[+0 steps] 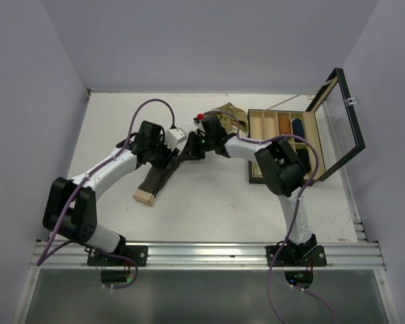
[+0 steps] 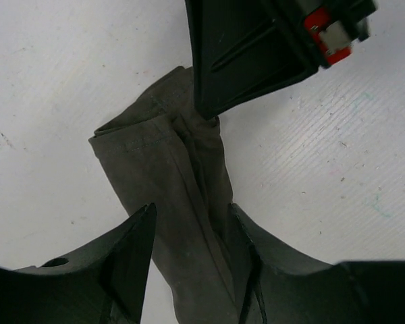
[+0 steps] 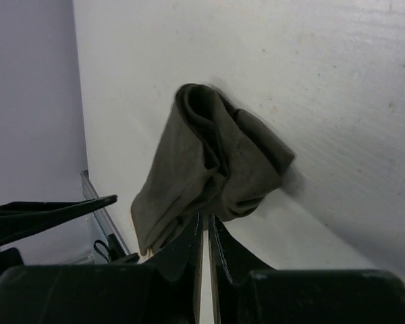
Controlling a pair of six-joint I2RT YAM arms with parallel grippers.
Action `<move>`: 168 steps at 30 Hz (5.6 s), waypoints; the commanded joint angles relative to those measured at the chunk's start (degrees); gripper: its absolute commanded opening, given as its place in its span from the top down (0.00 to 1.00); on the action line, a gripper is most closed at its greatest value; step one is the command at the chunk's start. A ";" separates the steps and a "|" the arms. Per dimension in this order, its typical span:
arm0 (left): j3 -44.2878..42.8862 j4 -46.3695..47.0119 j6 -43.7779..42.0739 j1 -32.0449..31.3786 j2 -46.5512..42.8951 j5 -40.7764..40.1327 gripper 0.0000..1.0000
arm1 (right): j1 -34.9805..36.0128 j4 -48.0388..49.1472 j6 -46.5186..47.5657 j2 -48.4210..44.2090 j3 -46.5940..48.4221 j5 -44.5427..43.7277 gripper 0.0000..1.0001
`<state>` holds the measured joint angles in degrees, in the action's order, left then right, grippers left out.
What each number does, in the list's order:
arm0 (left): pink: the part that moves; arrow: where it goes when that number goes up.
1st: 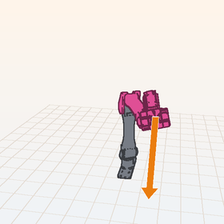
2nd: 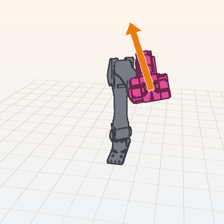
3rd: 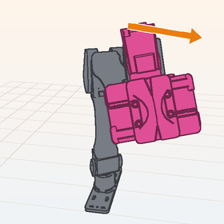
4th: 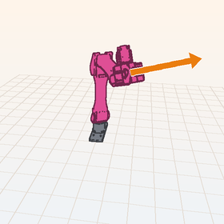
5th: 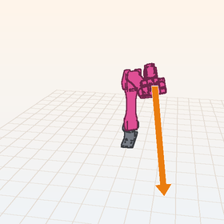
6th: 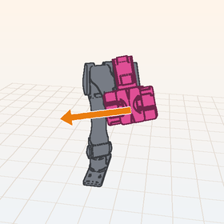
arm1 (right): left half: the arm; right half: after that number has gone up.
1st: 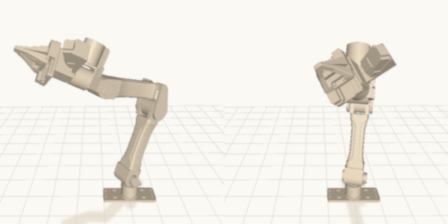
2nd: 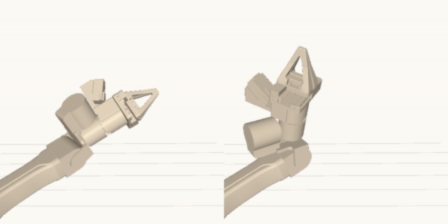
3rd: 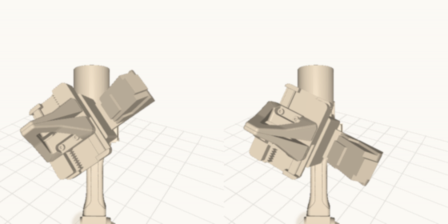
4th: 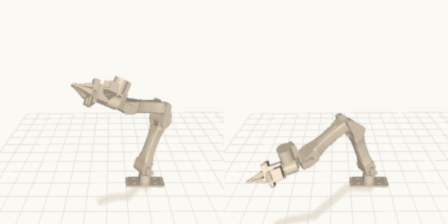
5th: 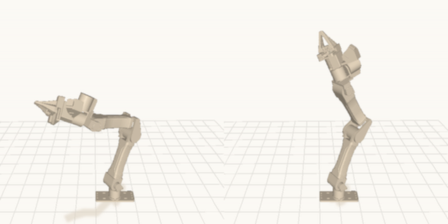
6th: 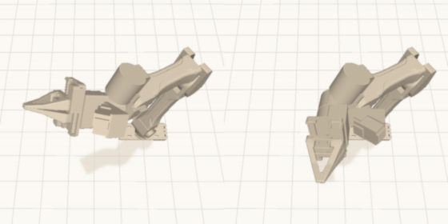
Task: Roll the underwear
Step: Fold the underwear
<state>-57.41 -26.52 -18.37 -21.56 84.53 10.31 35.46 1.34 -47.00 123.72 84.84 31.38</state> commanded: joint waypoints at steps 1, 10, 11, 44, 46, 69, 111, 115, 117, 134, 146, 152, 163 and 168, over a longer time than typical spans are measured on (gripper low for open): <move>-2.97 1.82 2.11 -1.90 1.51 -2.48 0.50 | 0.31 3.14 -1.60 3.28 0.06 0.54 0.89; -5.61 4.11 3.78 -3.57 8.98 -8.01 0.51 | 0.22 1.12 0.60 7.41 0.68 -2.46 0.88; -5.78 4.46 3.87 -3.66 9.94 -8.63 0.51 | 0.31 1.12 0.60 7.41 0.68 -2.46 0.88; -8.25 7.19 3.87 -4.45 17.86 -10.04 0.67 | 0.31 0.68 0.33 8.38 0.15 -1.85 0.88; -8.07 7.45 3.87 -4.45 17.60 -10.04 0.76 | 0.31 0.68 0.25 8.38 0.06 -1.84 0.88; -6.58 4.11 2.64 -5.16 11.70 -3.81 1.00 | 0.31 1.12 -0.02 8.38 -0.64 -1.93 0.88; -7.64 -9.56 1.51 14.60 -11.14 18.58 0.09 | -0.58 -11.37 20.20 -10.52 6.13 4.56 0.68; -6.05 -22.14 -13.91 24.09 -10.00 32.12 0.44 | 3.46 -4.61 12.58 -7.72 6.74 8.34 0.65; -4.22 -26.11 -17.13 26.13 -9.30 34.25 0.50 | 6.00 -1.70 9.75 -5.34 7.97 9.14 0.64; -0.25 -24.37 -20.04 44.32 -3.76 43.75 0.41 | 14.46 18.57 -11.20 12.59 -0.39 4.57 0.60; 0.63 -24.02 -21.71 45.20 -7.80 45.50 0.33 | 8.49 -13.65 20.37 3.92 6.99 15.28 0.64; 0.37 -21.56 -19.16 45.20 -8.94 47.26 0.29 | 8.39 -5.50 15.12 -2.95 8.51 21.09 0.45; 0.63 -17.51 -15.55 45.12 -9.56 47.18 0.22 | 9.71 29.90 -14.41 3.96 -4.15 20.48 0.16; 0.98 -17.33 -15.64 45.20 -9.74 45.77 0.01 | 11.21 29.25 -16.45 8.37 -7.14 15.39 0.14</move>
<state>-56.75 -46.02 -34.57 23.14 76.29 55.40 45.78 25.19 -58.08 130.43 79.55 49.65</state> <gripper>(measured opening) 0.942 0.853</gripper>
